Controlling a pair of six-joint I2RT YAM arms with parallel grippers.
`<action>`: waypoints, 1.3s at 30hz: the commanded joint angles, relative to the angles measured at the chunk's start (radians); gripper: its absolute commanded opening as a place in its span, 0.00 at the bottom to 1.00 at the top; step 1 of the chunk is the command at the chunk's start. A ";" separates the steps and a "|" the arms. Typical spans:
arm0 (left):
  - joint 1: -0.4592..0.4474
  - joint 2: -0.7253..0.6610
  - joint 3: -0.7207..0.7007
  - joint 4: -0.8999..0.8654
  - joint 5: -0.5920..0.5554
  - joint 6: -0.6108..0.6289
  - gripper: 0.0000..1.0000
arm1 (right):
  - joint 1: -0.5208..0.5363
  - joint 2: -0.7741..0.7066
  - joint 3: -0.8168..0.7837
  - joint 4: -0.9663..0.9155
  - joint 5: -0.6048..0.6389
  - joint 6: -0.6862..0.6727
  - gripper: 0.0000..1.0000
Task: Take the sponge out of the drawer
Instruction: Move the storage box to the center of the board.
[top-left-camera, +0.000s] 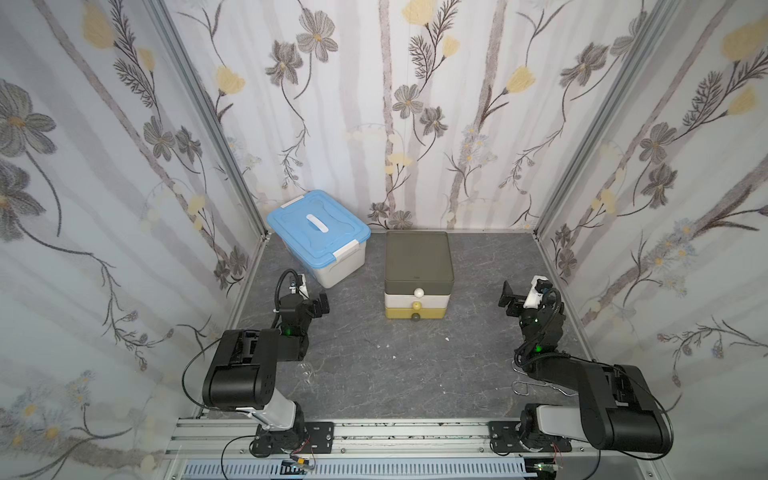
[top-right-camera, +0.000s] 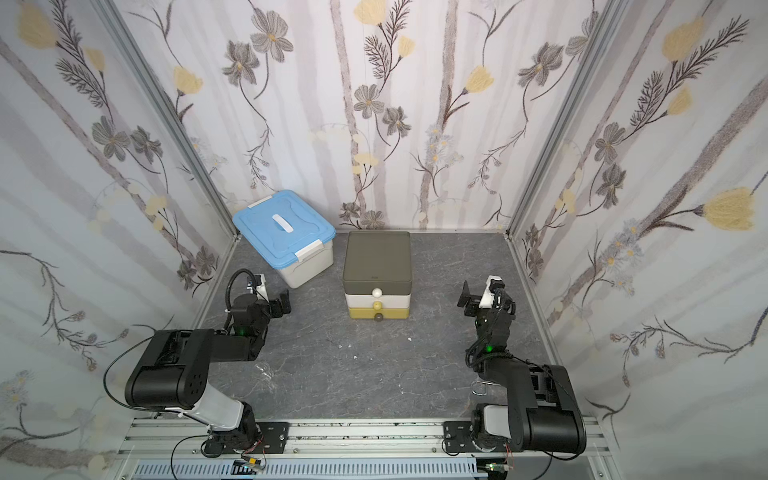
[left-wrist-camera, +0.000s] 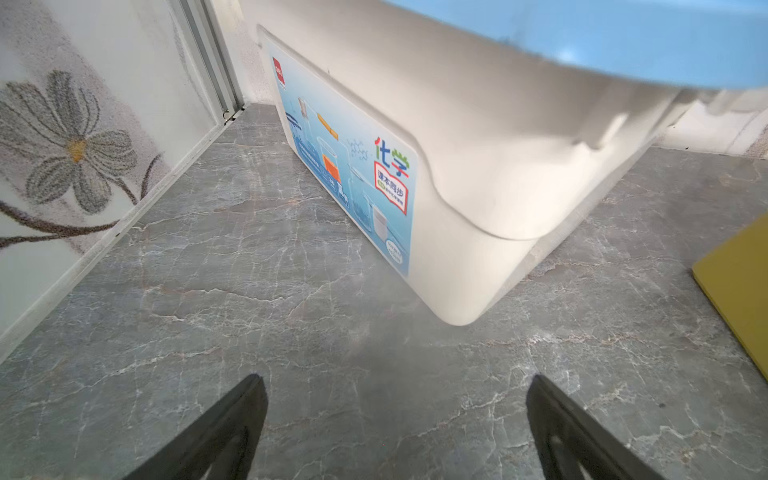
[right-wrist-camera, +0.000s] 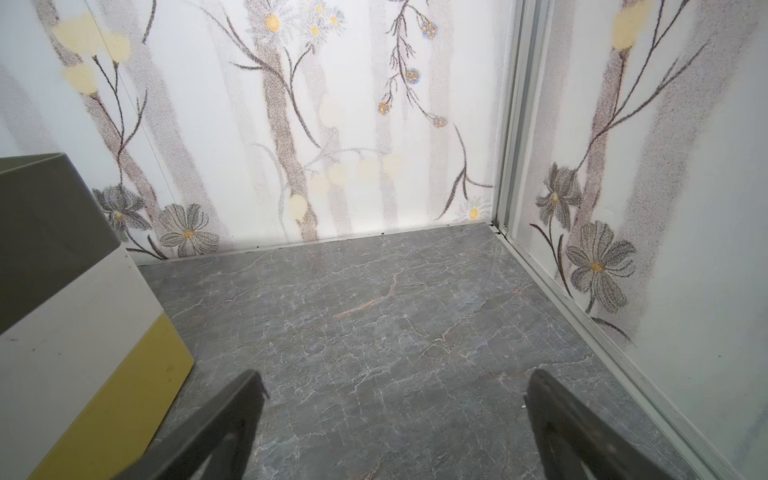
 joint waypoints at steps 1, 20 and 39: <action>0.001 -0.001 0.004 0.006 0.002 -0.002 1.00 | 0.000 -0.002 0.004 0.028 0.012 -0.009 1.00; 0.001 0.001 0.004 0.006 0.002 -0.002 1.00 | 0.000 -0.002 0.003 0.027 0.012 -0.009 1.00; -0.014 -0.378 0.070 -0.348 0.038 -0.081 1.00 | 0.062 -0.234 0.233 -0.491 0.029 0.097 1.00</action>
